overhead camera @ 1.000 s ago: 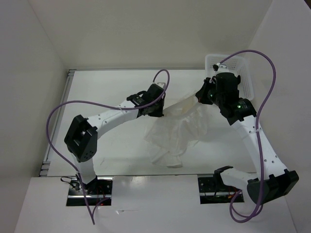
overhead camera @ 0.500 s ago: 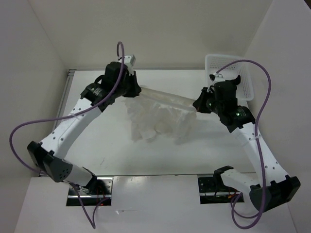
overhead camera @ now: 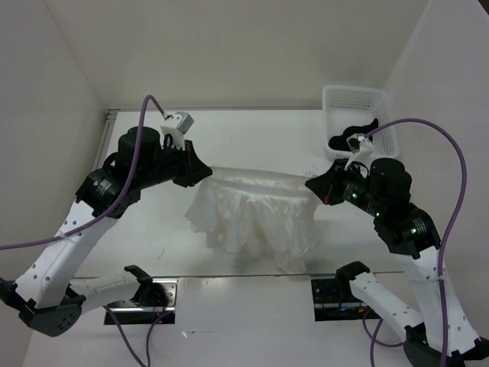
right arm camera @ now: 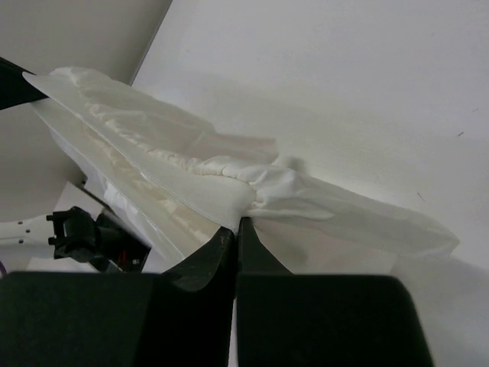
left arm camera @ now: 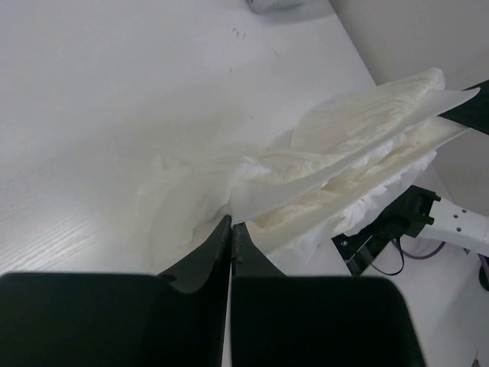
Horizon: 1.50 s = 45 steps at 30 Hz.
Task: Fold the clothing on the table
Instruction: Flatten the skirt out
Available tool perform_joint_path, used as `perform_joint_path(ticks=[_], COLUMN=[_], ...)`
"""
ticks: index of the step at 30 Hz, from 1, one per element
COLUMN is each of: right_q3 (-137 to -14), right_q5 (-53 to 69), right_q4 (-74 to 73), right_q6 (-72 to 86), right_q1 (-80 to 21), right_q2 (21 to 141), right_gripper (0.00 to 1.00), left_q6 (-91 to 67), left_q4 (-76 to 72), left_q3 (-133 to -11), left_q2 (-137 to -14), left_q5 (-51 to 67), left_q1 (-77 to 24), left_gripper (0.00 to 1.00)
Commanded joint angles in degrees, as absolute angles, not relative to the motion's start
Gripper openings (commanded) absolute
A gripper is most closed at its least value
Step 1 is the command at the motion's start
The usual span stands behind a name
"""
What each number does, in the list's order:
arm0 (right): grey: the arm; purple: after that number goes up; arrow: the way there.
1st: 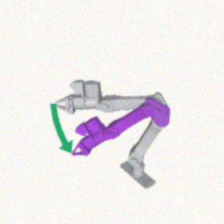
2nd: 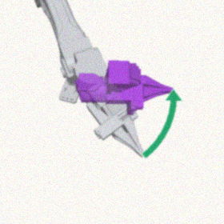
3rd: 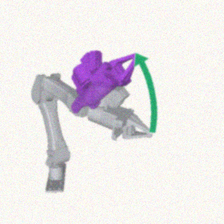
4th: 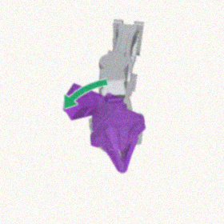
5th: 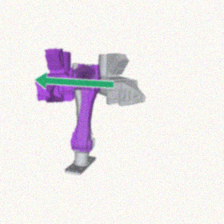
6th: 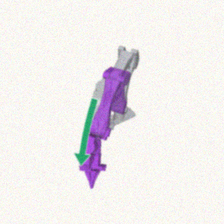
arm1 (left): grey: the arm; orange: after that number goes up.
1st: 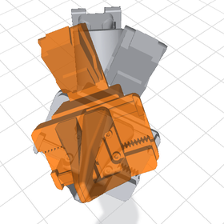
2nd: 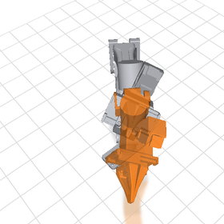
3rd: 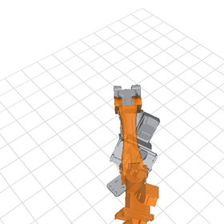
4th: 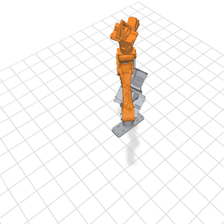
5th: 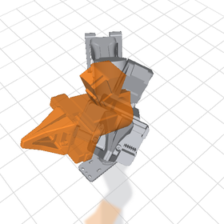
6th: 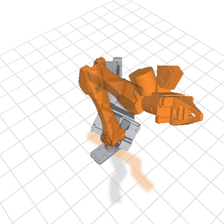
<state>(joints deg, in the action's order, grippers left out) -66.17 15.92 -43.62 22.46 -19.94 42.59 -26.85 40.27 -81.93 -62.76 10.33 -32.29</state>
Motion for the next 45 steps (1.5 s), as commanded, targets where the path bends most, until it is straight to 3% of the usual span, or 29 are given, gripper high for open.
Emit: perform_joint_path(ticks=[1, 8, 11, 19, 25, 34, 38, 45], right_q3=[-66.3, -63.0, -70.4, -96.7, -98.2, -69.7, -61.1, -58.0], right_q5=[15.8, 8.7, 4.2, -1.8, -0.5, 7.7, 9.6, 9.1], right_q4=[-45.1, -33.9, -31.6, -31.9, -32.5, -29.0, -30.7, -36.5], right_q6=[22.5, 23.7, 22.9, 17.4, 15.6, 17.9, 18.5, 19.9], right_q1=[-20.0, -20.0, -19.5, -16.9, -15.2, -15.2, -17.8, -24.1], right_q2=[44.3, 57.8, 65.9, 85.0, 86.3, 83.8, 82.0, 80.2], right_gripper=[0.00, 0.00, 0.00, 0.00, 0.00, 0.00, 0.00, 0.01], left_q6=[-25.1, -23.5, -22.3, -21.8, -21.8, -27.8, -31.1, -35.6], left_q4=[40.4, 33.8, 31.5, 34.0, 36.5, 20.3, 19.5, 21.4], left_q3=[-79.3, -78.8, -83.0, -114.7, -124.8, -79.4, -67.0, -59.2], left_q2=[-62.9, -77.9, -86.0, -102.7, -105.4, -94.8, -94.7, -93.2], left_q5=[8.7, 7.3, 7.3, 8.9, 12.5, 14.6, 12.7, 11.3], left_q1=[-31.1, -27.3, -24.4, -15.6, -11.1, -13.9, -17.4, -24.3], left_gripper=[0.00, 0.00, 0.00, 0.00, 0.00, 0.00, 0.00, 0.00])
